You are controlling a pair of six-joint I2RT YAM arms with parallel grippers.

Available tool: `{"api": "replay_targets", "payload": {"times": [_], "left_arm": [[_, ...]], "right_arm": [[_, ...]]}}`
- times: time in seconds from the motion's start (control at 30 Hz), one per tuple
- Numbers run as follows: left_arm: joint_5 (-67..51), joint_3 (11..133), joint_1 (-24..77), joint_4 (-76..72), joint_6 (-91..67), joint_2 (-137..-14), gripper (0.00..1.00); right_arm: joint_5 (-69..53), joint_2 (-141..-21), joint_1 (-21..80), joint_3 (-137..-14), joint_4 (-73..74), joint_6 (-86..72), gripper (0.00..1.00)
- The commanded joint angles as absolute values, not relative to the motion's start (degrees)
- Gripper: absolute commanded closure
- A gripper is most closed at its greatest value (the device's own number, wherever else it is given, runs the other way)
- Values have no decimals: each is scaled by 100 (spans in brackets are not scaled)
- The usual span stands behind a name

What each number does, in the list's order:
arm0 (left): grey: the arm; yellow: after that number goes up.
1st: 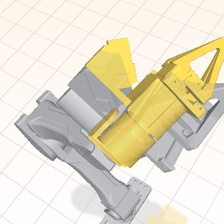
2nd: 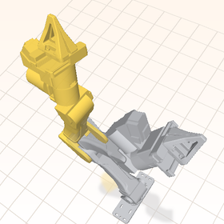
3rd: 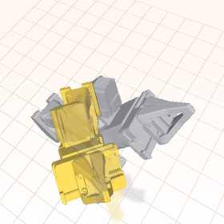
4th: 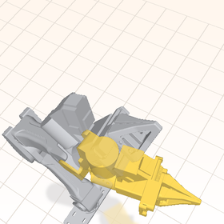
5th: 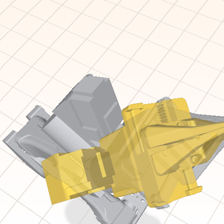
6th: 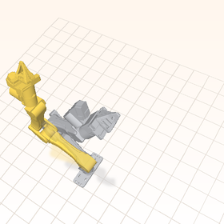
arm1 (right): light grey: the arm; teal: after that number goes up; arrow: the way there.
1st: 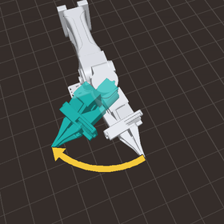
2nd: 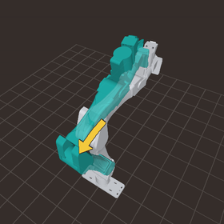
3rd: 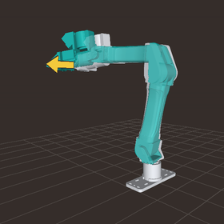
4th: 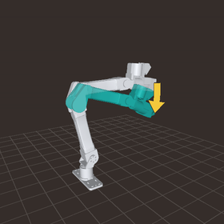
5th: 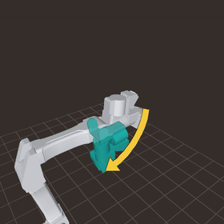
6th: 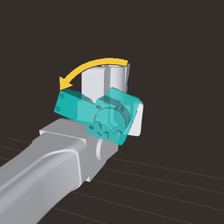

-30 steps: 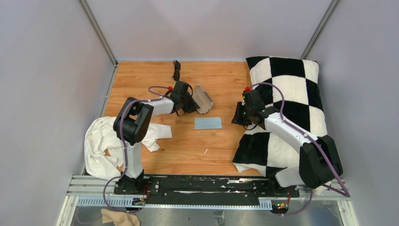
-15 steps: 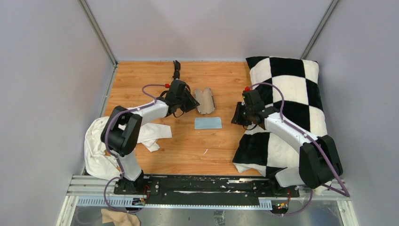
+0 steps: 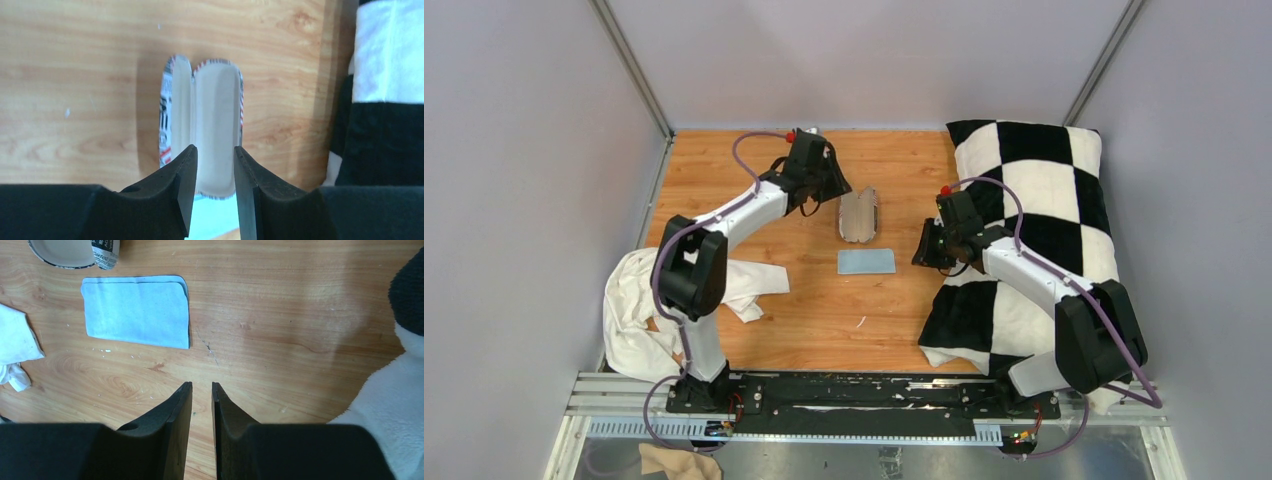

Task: Organize the sunglasses

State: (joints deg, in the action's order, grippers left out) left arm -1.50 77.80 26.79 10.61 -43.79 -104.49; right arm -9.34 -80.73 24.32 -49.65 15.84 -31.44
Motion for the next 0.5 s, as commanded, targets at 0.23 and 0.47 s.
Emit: {"api": "replay_targets", "payload": {"times": [0.23, 0.47], "left_arm": [[-331, 10673, 2171, 2431, -3484, -12673, 62], [-769, 11410, 2119, 2686, -3329, -13274, 62]], "right_arm": [[-991, -7609, 2366, -4690, 1733, -3174, 74], [-964, -7445, 2367, -4616, 1828, -3173, 74]]}}
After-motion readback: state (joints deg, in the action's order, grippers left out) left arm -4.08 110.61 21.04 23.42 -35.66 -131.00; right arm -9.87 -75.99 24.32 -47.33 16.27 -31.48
